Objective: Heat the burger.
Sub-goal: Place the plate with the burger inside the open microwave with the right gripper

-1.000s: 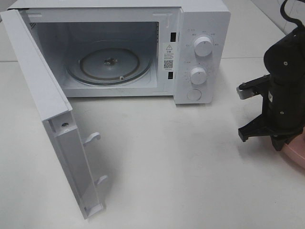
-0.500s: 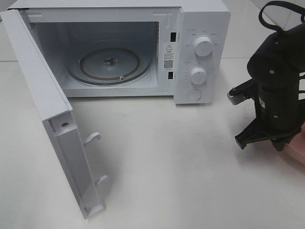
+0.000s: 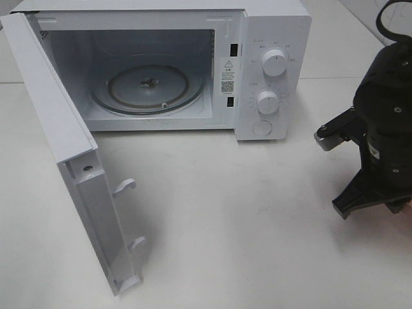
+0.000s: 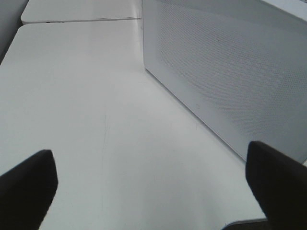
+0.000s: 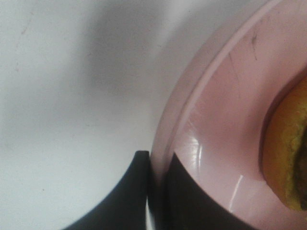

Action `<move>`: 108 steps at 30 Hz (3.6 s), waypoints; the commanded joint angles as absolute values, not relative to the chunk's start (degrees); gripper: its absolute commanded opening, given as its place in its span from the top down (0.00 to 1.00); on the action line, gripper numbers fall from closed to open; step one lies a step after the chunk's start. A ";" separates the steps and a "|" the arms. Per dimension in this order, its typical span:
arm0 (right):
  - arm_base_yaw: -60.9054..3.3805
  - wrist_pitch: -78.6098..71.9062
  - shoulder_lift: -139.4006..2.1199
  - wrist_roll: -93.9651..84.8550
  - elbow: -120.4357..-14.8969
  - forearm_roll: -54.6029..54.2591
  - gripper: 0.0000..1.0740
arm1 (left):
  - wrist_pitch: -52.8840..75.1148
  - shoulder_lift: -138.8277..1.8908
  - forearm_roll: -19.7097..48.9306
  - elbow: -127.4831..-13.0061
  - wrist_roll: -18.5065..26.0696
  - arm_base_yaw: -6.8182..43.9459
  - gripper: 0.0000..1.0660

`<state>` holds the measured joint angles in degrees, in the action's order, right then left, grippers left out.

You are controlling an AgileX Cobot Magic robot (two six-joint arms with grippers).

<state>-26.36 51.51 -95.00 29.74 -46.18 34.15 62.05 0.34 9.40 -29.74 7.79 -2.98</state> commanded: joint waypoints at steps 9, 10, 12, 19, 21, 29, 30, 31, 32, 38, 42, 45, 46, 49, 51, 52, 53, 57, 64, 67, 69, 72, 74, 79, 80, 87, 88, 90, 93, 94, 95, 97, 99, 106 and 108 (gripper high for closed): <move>-32.31 56.84 -88.24 30.02 -42.17 38.16 1.00 | 61.42 1.32 9.74 -29.56 7.39 -3.09 0.06; -33.40 57.12 -87.03 30.02 -41.65 38.16 1.00 | 61.42 1.32 9.74 -29.56 7.39 -3.09 0.06; -34.43 57.18 -85.77 30.02 -40.79 38.33 1.00 | 61.42 1.32 9.74 -29.56 7.39 -3.09 0.06; -38.22 56.89 -82.74 30.42 -38.33 38.33 1.00 | 61.42 1.32 9.74 -29.56 7.39 -3.09 0.06; -39.65 56.84 -81.88 30.42 -37.82 38.39 1.00 | 61.42 1.32 9.74 -29.56 7.39 -3.09 0.06; -46.12 56.95 -79.18 30.37 -35.87 38.33 1.00 | 61.42 1.32 9.74 -29.56 7.39 -3.09 0.06; -47.04 56.95 -79.18 30.37 -35.64 38.33 1.00 | 61.42 1.32 9.74 -29.56 7.39 -3.09 0.06; -47.04 56.95 -79.18 30.37 -35.64 38.33 1.00 | 61.42 1.32 9.74 -29.56 7.39 -3.09 0.06; -48.87 56.84 -78.84 30.19 -35.24 38.33 1.00 | 61.42 1.32 9.74 -29.56 7.39 -3.09 0.06; -54.95 57.30 -78.67 29.39 -35.18 39.99 1.00 | 61.42 1.32 9.74 -29.56 7.39 -3.09 0.06; -57.18 57.87 -78.67 29.34 -35.18 40.85 1.00 | 61.42 1.32 9.74 -29.56 7.39 -3.09 0.06; -59.24 58.27 -78.67 29.16 -35.18 41.37 1.00 | 61.42 1.32 9.74 -29.56 7.39 -3.09 0.06; -60.39 58.38 -78.67 28.82 -35.18 41.37 1.00 | 61.42 1.32 9.74 -29.56 7.39 -3.09 0.06; -61.99 58.44 -78.67 28.02 -35.18 41.37 1.00 | 61.42 1.32 9.74 -29.56 7.39 -3.09 0.06; -62.80 58.84 -78.67 27.73 -35.18 41.37 1.00 | 61.42 1.32 9.74 -29.56 7.39 -3.09 0.06; -62.80 58.84 -78.67 27.73 -35.18 41.37 1.00 | 61.42 1.32 9.74 -29.56 7.39 -3.09 0.06; -63.31 59.01 -78.67 27.67 -35.18 41.37 1.00 | 61.42 1.32 9.74 -29.56 7.39 -3.09 0.06; -65.78 59.42 -78.67 26.53 -35.18 42.00 1.00 | 61.42 1.32 9.74 -29.56 7.39 -3.09 0.06; -67.21 57.70 -78.67 22.69 -35.18 43.32 1.00 | 61.42 1.32 9.74 -29.56 7.39 -3.09 0.06; -67.21 56.32 -78.67 20.45 -35.18 43.32 1.00 | 61.42 1.32 9.74 -29.56 7.39 -3.09 0.06; -67.21 55.35 -78.67 18.68 -35.18 43.54 1.00 | 61.42 1.32 9.74 -29.56 7.39 -3.09 0.06; -67.21 53.86 -78.67 16.39 -35.18 43.77 1.00 | 61.42 1.32 9.74 -29.56 7.39 -3.09 0.06; -67.21 52.88 -78.67 15.13 -35.18 43.83 1.00 | 61.42 1.32 9.74 -29.56 7.39 -3.09 0.06; -67.21 50.82 -78.67 11.80 -35.18 43.95 1.00 | 61.42 1.32 9.74 -29.56 7.39 -3.09 0.06; -67.21 50.36 -78.67 11.23 -35.18 43.95 1.00 | 61.42 1.32 9.74 -29.56 7.39 -3.09 0.06; -67.21 47.04 -78.67 5.16 -35.18 43.95 1.00 | 61.42 1.32 9.74 -29.56 7.39 -3.09 0.06; -67.21 47.04 -78.67 5.16 -35.18 43.95 1.00 | 61.42 1.32 9.74 -29.56 7.39 -3.09 0.06; -67.21 45.49 -78.67 2.92 -35.18 44.23 1.00 | 61.42 1.32 9.74 -29.56 7.39 -3.09 0.06; -67.21 44.40 -78.67 1.38 -35.18 44.40 1.00 | 61.42 1.32 9.74 -29.56 7.39 -3.09 0.06; -67.21 43.32 -78.67 -0.34 -35.18 44.63 1.00 | 61.42 1.32 9.74 -29.56 7.39 -3.09 0.06; -67.21 43.32 -78.67 -0.34 -35.18 44.63 1.00 | 61.42 1.32 9.74 -29.56 7.39 -3.09 0.06; -67.21 41.65 -78.67 -1.26 -35.18 45.95 1.00 | 61.42 1.32 9.74 -29.56 7.39 -3.09 0.06; -67.21 40.68 -78.67 -1.55 -35.18 47.27 1.00 | 61.42 1.32 9.74 -29.56 7.39 -3.09 0.06; -67.21 38.22 -78.67 -6.19 -35.18 48.30 1.00 | 61.42 1.32 9.74 -29.56 7.39 -3.09 0.06; -67.21 38.22 -78.67 -7.10 -35.18 48.36 1.00 | 61.42 1.32 9.74 -29.56 7.39 -3.09 0.06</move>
